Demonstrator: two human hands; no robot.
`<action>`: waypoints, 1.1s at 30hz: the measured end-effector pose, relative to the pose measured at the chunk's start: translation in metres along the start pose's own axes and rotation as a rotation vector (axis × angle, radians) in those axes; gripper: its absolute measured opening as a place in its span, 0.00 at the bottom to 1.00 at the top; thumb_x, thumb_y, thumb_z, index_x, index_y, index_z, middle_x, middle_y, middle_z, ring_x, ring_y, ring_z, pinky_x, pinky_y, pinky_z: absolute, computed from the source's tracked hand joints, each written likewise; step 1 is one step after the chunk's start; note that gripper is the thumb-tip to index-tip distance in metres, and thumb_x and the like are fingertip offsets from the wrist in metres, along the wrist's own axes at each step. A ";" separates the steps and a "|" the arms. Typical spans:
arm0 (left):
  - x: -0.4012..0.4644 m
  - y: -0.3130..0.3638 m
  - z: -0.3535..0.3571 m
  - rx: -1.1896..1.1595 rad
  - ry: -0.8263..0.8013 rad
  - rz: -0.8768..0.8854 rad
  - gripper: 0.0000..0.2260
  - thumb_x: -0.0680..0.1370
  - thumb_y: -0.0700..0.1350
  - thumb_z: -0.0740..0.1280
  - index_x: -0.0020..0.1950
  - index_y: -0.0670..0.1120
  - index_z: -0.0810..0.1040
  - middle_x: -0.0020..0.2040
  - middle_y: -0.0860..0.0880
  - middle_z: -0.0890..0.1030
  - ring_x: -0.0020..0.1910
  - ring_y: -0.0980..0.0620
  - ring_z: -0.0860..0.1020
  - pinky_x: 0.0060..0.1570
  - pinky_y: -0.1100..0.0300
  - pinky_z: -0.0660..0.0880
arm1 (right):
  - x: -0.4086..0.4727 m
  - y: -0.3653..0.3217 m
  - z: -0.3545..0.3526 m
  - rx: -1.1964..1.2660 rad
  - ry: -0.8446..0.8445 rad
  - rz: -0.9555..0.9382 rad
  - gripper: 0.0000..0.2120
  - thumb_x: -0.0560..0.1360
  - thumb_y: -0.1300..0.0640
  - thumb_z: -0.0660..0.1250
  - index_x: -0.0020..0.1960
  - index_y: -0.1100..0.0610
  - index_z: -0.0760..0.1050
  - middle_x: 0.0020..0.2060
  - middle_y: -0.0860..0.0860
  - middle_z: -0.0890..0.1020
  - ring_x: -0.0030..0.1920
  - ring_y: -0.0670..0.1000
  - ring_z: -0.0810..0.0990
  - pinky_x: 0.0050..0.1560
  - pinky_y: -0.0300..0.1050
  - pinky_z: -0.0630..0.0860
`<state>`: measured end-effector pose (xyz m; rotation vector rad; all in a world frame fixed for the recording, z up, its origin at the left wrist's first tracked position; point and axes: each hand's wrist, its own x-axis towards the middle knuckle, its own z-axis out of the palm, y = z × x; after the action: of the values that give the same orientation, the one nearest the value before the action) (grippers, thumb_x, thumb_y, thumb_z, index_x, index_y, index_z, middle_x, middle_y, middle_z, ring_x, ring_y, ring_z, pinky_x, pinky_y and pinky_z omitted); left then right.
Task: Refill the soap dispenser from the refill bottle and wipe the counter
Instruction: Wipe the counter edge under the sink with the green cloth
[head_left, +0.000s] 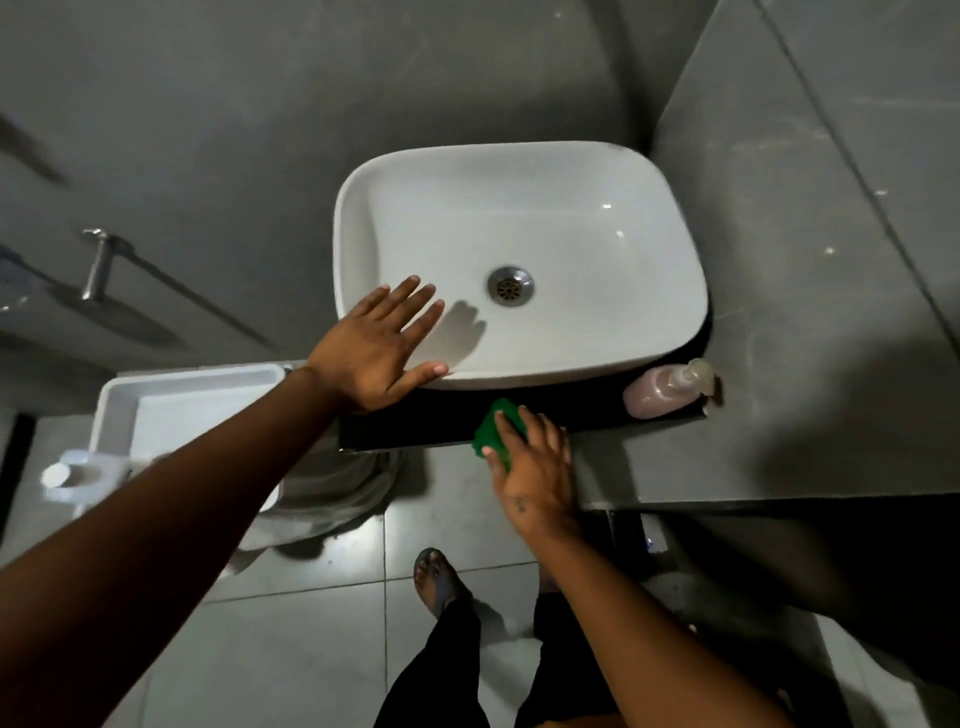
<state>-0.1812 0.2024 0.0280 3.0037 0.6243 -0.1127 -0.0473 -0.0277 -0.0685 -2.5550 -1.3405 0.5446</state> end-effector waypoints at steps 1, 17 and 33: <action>-0.006 -0.004 0.001 -0.009 0.002 -0.022 0.39 0.81 0.68 0.47 0.83 0.43 0.60 0.83 0.40 0.60 0.84 0.41 0.54 0.81 0.44 0.54 | 0.000 0.005 -0.003 0.006 0.022 0.040 0.25 0.80 0.42 0.61 0.76 0.45 0.67 0.77 0.52 0.65 0.75 0.58 0.63 0.75 0.55 0.62; -0.133 -0.019 0.047 -0.284 0.253 -0.582 0.34 0.83 0.61 0.54 0.83 0.41 0.59 0.84 0.39 0.57 0.84 0.42 0.55 0.81 0.45 0.54 | 0.023 -0.120 0.037 -0.289 -0.166 -0.424 0.26 0.79 0.44 0.64 0.76 0.45 0.66 0.68 0.54 0.70 0.65 0.59 0.68 0.62 0.53 0.71; -0.266 -0.053 0.237 -0.488 -0.001 -1.299 0.35 0.84 0.65 0.47 0.85 0.46 0.49 0.85 0.42 0.49 0.85 0.42 0.46 0.82 0.44 0.47 | 0.091 -0.332 0.214 -0.300 -0.300 -0.794 0.23 0.80 0.46 0.62 0.74 0.47 0.64 0.67 0.57 0.70 0.66 0.60 0.68 0.63 0.57 0.71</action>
<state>-0.4596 0.1260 -0.1881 1.7150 2.0679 -0.0116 -0.3363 0.2375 -0.1701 -1.8975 -2.5048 0.5962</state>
